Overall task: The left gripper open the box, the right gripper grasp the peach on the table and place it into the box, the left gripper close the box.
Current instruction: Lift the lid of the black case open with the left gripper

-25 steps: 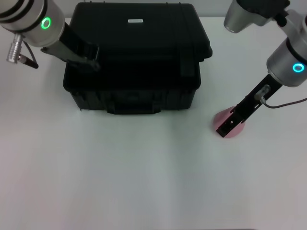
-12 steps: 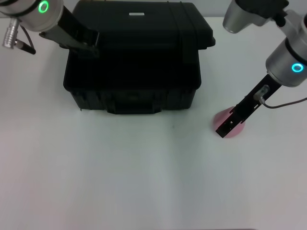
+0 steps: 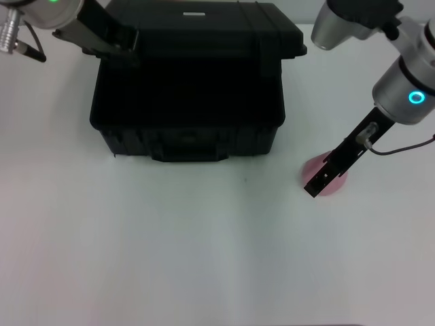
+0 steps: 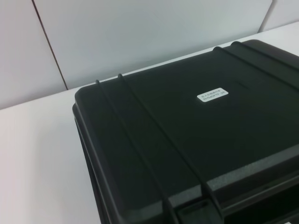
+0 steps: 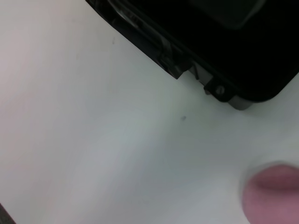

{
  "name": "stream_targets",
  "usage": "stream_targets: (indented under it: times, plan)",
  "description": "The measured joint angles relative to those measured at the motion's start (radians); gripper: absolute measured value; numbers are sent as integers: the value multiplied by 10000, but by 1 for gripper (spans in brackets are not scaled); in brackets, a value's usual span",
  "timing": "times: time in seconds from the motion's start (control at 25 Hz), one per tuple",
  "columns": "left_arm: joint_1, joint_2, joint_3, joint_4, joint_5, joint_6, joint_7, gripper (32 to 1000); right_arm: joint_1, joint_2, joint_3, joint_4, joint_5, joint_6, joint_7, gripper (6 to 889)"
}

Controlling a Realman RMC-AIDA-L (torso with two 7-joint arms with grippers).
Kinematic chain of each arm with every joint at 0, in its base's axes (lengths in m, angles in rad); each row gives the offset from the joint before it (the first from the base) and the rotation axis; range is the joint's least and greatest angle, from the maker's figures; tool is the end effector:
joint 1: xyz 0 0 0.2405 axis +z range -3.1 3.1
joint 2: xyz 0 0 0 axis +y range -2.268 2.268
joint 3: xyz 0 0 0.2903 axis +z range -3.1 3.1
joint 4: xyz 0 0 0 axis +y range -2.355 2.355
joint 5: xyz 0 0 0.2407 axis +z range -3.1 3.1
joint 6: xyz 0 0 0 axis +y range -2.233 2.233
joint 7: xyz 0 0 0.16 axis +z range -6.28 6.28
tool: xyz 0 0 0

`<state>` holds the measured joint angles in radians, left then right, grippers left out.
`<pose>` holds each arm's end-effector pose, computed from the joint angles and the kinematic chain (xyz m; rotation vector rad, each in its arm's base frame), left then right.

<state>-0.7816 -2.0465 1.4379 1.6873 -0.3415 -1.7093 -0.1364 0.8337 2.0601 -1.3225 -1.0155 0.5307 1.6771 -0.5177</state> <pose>-0.0850 0.4218 0.0321 -2.1028 -1.1567 0.2484 0.1967 0.4159 -0.0495 -2.6387 1.1631 -0.7375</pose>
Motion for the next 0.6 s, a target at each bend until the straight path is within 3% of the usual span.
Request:
stream_targets:
  times: [0.6]
  plan:
    - [-328, -17, -815, 142, 189, -123, 536, 383, 131, 0, -14, 278, 0, -100, -8, 853]
